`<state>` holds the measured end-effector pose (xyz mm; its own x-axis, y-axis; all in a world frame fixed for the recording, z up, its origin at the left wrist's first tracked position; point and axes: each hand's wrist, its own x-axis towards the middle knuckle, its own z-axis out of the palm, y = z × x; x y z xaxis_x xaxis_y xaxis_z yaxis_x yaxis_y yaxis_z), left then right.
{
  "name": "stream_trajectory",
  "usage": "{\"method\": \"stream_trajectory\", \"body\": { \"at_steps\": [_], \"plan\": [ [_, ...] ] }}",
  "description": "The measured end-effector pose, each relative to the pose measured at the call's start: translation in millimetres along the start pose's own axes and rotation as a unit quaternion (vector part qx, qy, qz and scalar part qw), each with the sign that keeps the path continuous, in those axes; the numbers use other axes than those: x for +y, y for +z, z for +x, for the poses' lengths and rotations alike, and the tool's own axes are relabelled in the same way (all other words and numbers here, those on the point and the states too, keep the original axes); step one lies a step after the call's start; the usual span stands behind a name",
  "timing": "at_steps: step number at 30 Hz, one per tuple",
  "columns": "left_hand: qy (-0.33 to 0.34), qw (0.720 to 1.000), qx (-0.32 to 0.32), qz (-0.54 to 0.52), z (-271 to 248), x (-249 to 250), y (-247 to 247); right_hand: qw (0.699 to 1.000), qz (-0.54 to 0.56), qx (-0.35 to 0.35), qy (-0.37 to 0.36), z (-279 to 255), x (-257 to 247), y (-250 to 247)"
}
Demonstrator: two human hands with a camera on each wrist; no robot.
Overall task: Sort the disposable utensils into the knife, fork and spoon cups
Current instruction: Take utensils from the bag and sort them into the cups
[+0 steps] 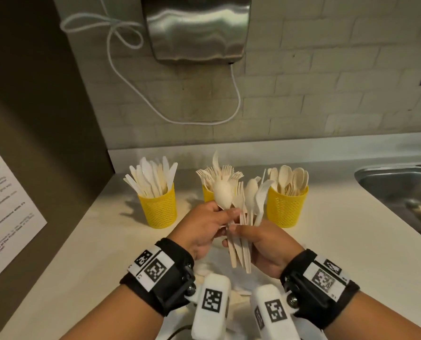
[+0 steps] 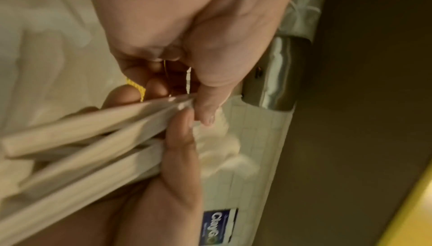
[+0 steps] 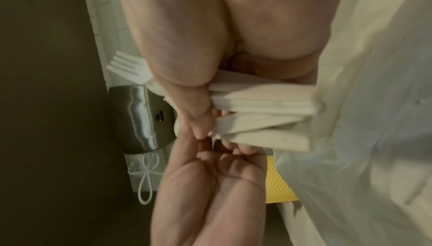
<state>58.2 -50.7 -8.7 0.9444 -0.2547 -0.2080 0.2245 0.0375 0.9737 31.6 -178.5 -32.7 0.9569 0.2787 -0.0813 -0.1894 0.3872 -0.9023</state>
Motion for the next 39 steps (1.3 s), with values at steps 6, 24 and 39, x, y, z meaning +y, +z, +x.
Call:
{"method": "stream_trajectory", "body": {
  "at_steps": [6,24,39],
  "plan": [
    [-0.005,0.999,0.009,-0.043,14,6,-13,0.996,0.037,0.084,0.019,-1,-5,-13],
    [0.306,0.926,0.157,0.156,61,71,15,0.975,0.087,0.192,-0.065,-18,-17,-47],
    [0.227,0.827,-0.061,0.511,125,34,106,0.964,0.112,0.238,-0.037,-40,-23,-66]
  ]
}}
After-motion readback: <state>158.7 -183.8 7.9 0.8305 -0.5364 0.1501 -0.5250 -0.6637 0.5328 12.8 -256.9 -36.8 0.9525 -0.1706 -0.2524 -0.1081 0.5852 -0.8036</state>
